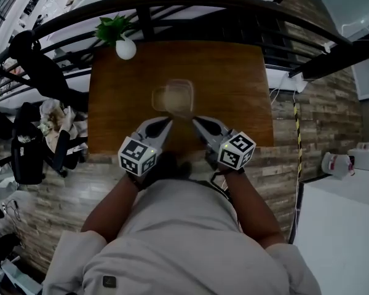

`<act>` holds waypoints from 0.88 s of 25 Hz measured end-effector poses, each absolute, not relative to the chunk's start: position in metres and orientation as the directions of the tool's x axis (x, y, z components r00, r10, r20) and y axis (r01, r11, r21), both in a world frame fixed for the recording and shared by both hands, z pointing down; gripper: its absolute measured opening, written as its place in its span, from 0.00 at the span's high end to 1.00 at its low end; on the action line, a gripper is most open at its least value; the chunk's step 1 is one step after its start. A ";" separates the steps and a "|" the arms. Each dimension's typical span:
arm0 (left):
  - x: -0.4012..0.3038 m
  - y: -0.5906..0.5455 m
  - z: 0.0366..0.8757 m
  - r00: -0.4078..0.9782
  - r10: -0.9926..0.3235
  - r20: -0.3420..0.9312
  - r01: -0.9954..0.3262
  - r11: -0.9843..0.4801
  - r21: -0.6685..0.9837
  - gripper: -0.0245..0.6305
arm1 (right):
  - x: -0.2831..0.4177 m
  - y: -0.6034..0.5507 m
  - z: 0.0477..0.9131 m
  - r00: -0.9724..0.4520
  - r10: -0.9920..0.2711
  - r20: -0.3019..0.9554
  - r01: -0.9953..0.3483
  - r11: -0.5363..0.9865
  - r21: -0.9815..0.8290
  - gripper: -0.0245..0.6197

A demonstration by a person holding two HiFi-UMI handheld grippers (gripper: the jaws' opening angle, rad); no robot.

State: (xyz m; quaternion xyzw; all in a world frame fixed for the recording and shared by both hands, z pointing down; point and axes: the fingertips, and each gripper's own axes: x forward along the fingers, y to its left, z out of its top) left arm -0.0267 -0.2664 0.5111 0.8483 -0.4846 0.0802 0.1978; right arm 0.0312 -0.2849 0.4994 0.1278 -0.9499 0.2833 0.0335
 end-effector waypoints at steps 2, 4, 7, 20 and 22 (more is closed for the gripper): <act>-0.021 -0.256 0.505 0.513 -0.796 0.321 -0.857 -0.453 0.246 0.96 | 0.039 -0.273 0.492 -0.965 -0.225 0.133 -0.261 0.819 -0.511 0.95; -0.015 -0.245 0.498 0.507 -0.802 0.317 -0.861 -0.452 0.234 0.96 | 0.048 -0.260 0.486 -0.963 -0.227 0.142 -0.268 0.838 -0.475 0.95; -0.007 -0.227 0.488 0.502 -0.803 0.322 -0.865 -0.453 0.219 0.96 | 0.059 -0.240 0.475 -0.962 -0.227 0.154 -0.272 0.860 -0.431 0.95; -0.003 -0.178 0.466 0.507 -0.795 0.331 -0.862 -0.474 0.182 0.96 | 0.070 -0.203 0.450 -0.962 -0.245 0.118 -0.272 0.861 -0.430 0.95; -0.008 -0.175 0.461 0.513 -0.795 0.324 -0.858 -0.481 0.179 0.96 | 0.068 -0.200 0.448 -0.960 -0.255 0.120 -0.282 0.861 -0.424 0.95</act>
